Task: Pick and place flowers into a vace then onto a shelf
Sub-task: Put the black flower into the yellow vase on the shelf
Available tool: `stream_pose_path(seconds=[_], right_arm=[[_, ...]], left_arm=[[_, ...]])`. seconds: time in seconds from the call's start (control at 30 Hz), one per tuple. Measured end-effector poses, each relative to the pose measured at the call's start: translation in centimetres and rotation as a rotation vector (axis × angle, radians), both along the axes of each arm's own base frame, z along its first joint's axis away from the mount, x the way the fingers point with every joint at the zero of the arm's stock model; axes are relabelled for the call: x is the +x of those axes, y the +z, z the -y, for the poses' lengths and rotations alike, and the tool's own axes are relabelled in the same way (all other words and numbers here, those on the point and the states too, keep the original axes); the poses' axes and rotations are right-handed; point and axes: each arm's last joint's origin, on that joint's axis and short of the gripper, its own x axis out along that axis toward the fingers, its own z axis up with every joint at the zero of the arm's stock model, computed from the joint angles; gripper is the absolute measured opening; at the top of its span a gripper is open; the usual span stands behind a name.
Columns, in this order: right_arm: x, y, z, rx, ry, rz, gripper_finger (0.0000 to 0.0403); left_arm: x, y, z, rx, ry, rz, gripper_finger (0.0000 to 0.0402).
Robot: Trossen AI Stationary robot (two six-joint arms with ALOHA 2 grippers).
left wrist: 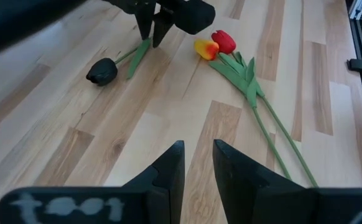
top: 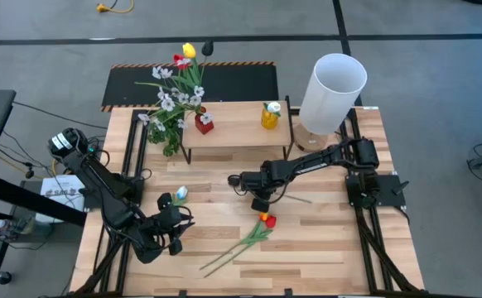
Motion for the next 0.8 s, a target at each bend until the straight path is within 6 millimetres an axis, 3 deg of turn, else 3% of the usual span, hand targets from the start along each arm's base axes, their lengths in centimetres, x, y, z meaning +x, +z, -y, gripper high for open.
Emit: stream_pose_path(seconds=[0.27, 0.43, 0.6, 0.8], right_arm=[[0.0, 0.0, -0.6, 0.093, 0.041, -0.006, 0.0012], [0.3, 1.1, -1.8, 0.126, 0.075, -0.022, 0.0011], [1.2, 4.3, -3.2, 0.129, 0.112, -0.007, 0.0005], [1.8, 10.5, -6.4, 0.237, 0.172, 0.099, 0.0003]], left_arm=[[0.0, 0.0, 0.0, 0.000, 0.000, 0.000, 0.0071], [0.0, 0.0, 0.0, 0.000, 0.000, 0.000, 0.0071], [0.0, 0.0, 0.0, 0.001, 0.000, 0.000, 0.0071], [0.0, 0.0, 0.0, 0.001, 0.000, 0.000, 0.0071]])
